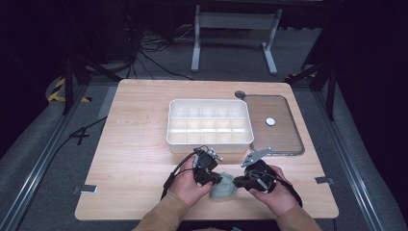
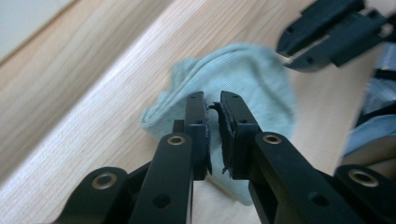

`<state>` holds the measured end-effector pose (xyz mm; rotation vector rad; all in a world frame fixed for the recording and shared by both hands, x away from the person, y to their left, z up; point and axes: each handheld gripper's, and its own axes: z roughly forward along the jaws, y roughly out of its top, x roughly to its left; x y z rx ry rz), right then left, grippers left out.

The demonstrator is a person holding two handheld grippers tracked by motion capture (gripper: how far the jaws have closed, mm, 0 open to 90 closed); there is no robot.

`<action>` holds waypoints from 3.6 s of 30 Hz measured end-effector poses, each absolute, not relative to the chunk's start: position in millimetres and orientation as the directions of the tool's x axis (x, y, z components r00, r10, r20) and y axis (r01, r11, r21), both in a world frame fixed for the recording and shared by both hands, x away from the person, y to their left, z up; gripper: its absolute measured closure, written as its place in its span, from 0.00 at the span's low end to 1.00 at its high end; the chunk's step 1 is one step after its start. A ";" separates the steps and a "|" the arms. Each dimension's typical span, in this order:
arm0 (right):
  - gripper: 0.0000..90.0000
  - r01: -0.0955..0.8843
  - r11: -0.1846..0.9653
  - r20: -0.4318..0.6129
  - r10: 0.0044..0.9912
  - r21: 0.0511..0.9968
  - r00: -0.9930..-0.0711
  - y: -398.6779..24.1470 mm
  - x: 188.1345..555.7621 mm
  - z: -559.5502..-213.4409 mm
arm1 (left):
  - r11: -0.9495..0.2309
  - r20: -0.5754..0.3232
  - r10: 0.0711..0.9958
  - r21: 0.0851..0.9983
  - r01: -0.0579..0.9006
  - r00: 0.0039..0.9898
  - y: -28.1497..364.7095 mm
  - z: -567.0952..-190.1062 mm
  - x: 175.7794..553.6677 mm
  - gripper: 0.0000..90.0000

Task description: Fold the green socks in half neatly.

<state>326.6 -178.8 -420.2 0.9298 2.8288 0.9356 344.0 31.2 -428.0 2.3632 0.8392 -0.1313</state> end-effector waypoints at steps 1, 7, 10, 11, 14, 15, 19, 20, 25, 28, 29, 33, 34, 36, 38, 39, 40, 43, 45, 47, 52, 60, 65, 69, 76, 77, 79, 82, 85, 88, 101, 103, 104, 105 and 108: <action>0.95 0.526 0.636 0.156 0.544 0.565 -0.825 -178.8 326.1 -417.5 | -0.601 -0.284 0.536 0.534 0.595 0.795 33.1 -425.4 343.5 0.89; 0.98 0.502 0.636 0.155 0.520 0.586 -0.840 -163.3 324.7 -420.4 | -0.595 -0.266 0.580 0.507 0.624 0.770 52.7 -416.9 342.2 0.87; 0.99 0.501 0.654 0.162 0.508 0.567 -0.846 -155.1 327.4 -429.6 | -0.604 -0.254 0.606 0.470 0.644 0.754 59.2 -424.5 342.9 0.86; 0.99 0.513 0.657 0.168 0.515 0.552 -0.841 -153.2 328.0 -432.7 | -0.612 -0.251 0.605 0.462 0.642 0.756 60.4 -427.1 342.6 0.85; 0.99 0.525 0.677 0.150 0.532 0.516 -0.834 -151.2 331.7 -441.7 | -0.633 -0.249 0.596 0.440 0.637 0.764 59.7 -436.0 341.6 0.85; 0.99 0.532 0.671 0.160 0.535 0.516 -0.830 -152.0 333.1 -444.2 | -0.637 -0.251 0.587 0.442 0.631 0.769 58.5 -438.3 342.0 0.86; 1.00 0.538 0.670 0.165 0.538 0.512 -0.827 -154.2 333.7 -445.0 | -0.657 -0.264 0.569 0.423 0.624 0.779 52.6 -444.1 342.4 0.86; 1.00 0.536 0.669 0.166 0.536 0.514 -0.828 -154.8 333.4 -445.4 | -0.664 -0.267 0.568 0.411 0.625 0.779 51.2 -444.6 342.4 0.86; 1.00 0.538 0.661 0.170 0.538 0.522 -0.826 -157.1 332.5 -446.5 | -0.705 -0.244 0.549 0.377 0.600 0.799 43.3 -448.5 343.6 0.86; 1.00 0.536 0.660 0.166 0.538 0.527 -0.826 -157.6 332.0 -447.0 | -0.705 -0.240 0.554 0.374 0.603 0.797 40.9 -449.9 344.7 0.88; 1.00 0.540 0.655 0.171 0.541 0.528 -0.824 -157.7 331.7 -447.3 | -0.707 -0.238 0.553 0.373 0.601 0.799 40.3 -449.9 344.9 0.88; 1.00 0.538 0.653 0.166 0.543 0.533 -0.823 -157.4 331.1 -448.0 | -0.720 -0.221 0.543 0.374 0.585 0.810 37.3 -449.3 343.8 0.88; 1.00 0.534 0.653 0.163 0.541 0.536 -0.825 -157.0 330.8 -448.2 | -0.718 -0.216 0.540 0.386 0.579 0.814 36.3 -449.7 343.4 0.88; 1.00 0.537 0.652 0.163 0.544 0.535 -0.823 -156.0 329.9 -448.2 | -0.735 -0.196 0.503 0.415 0.536 0.842 34.0 -449.3 342.2 0.87; 1.00 0.532 0.653 0.160 0.540 0.538 -0.826 -154.8 329.5 -448.8 | -0.733 -0.191 0.486 0.442 0.517 0.853 32.6 -447.1 340.6 0.86; 1.00 0.533 0.654 0.164 0.539 0.537 -0.826 -154.4 329.4 -448.9 | -0.741 -0.179 0.456 0.465 0.484 0.871 32.4 -445.9 340.6 0.86; 1.00 0.534 0.653 0.168 0.538 0.537 -0.826 -153.9 329.4 -449.2 | -0.740 -0.174 0.448 0.479 0.472 0.877 31.7 -444.6 339.9 0.86; 1.00 0.539 0.647 0.180 0.537 0.539 -0.824 -152.0 328.9 -451.2 | -0.746 -0.143 0.436 0.495 0.446 0.888 28.4 -442.4 337.3 0.84; 1.00 0.544 0.639 0.183 0.542 0.543 -0.820 -151.5 328.8 -452.3 | -0.750 -0.118 0.433 0.504 0.429 0.894 26.3 -441.4 335.7 0.84; 1.00 0.555 0.630 0.199 0.546 0.544 -0.814 -152.8 329.6 -452.8 | -0.754 -0.107 0.430 0.504 0.422 0.897 25.3 -439.6 334.0 0.84; 1.00 0.570 0.612 0.229 0.545 0.549 -0.806 -156.7 332.7 -453.9 | -0.763 -0.114 0.383 0.520 0.383 0.917 28.2 -436.2 332.4 0.78; 1.00 0.570 0.609 0.224 0.550 0.552 -0.805 -153.6 331.5 -455.3 | -0.821 -0.005 0.337 0.488 0.296 0.942 20.9 -440.2 326.4 0.70; 1.00 0.571 0.606 0.225 0.551 0.553 -0.804 -154.2 330.6 -453.2 | -0.815 -0.010 0.339 0.496 0.299 0.941 23.8 -437.5 327.3 0.67; 1.00 0.576 0.604 0.226 0.557 0.551 -0.799 -152.7 331.0 -454.9 | -0.827 0.020 0.322 0.492 0.272 0.946 19.7 -438.4 325.6 0.66; 0.96 0.571 0.595 0.220 0.558 0.565 -0.800 -162.5 328.2 -439.2 | -0.809 -0.011 0.344 0.503 0.303 0.939 26.5 -435.7 329.6 0.64; 0.96 0.569 0.591 0.216 0.561 0.571 -0.800 -165.6 328.3 -435.5 | -0.810 -0.009 0.349 0.500 0.307 0.937 26.9 -435.1 329.5 0.64; 0.96 0.572 0.564 0.207 0.579 0.596 -0.788 -178.4 330.5 -425.6 | -0.805 -0.019 0.357 0.500 0.319 0.934 27.0 -435.5 329.3 0.64; 0.96 0.615 0.520 0.229 0.623 0.593 -0.748 -201.7 337.9 -421.7 | -0.810 -0.016 0.356 0.494 0.317 0.934 26.8 -435.5 329.4 0.64; 0.97 0.659 0.517 0.251 0.650 0.546 -0.718 -211.5 342.4 -431.8 | -0.812 -0.011 0.350 0.496 0.309 0.937 25.9 -435.2 329.4 0.64; 0.99 0.667 0.542 0.280 0.629 0.511 -0.725 -206.2 342.0 -439.4 | -0.817 0.004 0.333 0.500 0.287 0.943 23.9 -433.8 328.3 0.64; 0.99 0.641 0.583 0.277 0.593 0.499 -0.756 -181.6 334.6 -447.3 | -0.817 0.037 0.263 0.539 0.202 0.964 9.2 -434.8 321.0 0.59; 0.99 0.641 0.586 0.280 0.590 0.496 -0.757 -177.9 333.4 -448.5 | -0.822 0.046 0.252 0.538 0.188 0.967 5.4 -437.1 320.3 0.58; 0.99 0.636 0.590 0.277 0.587 0.498 -0.761 -176.6 332.9 -449.3 | -0.830 0.054 0.244 0.528 0.179 0.968 3.2 -438.5 320.1 0.57; 0.99 0.636 0.590 0.270 0.591 0.497 -0.760 -175.6 332.0 -449.5 | -0.831 0.056 0.246 0.526 0.181 0.968 2.1 -439.8 320.0 0.56; 0.99 0.642 0.587 0.275 0.594 0.494 -0.755 -176.4 332.3 -450.5 | -0.822 0.041 0.247 0.538 0.187 0.968 1.3 -443.9 322.0 0.55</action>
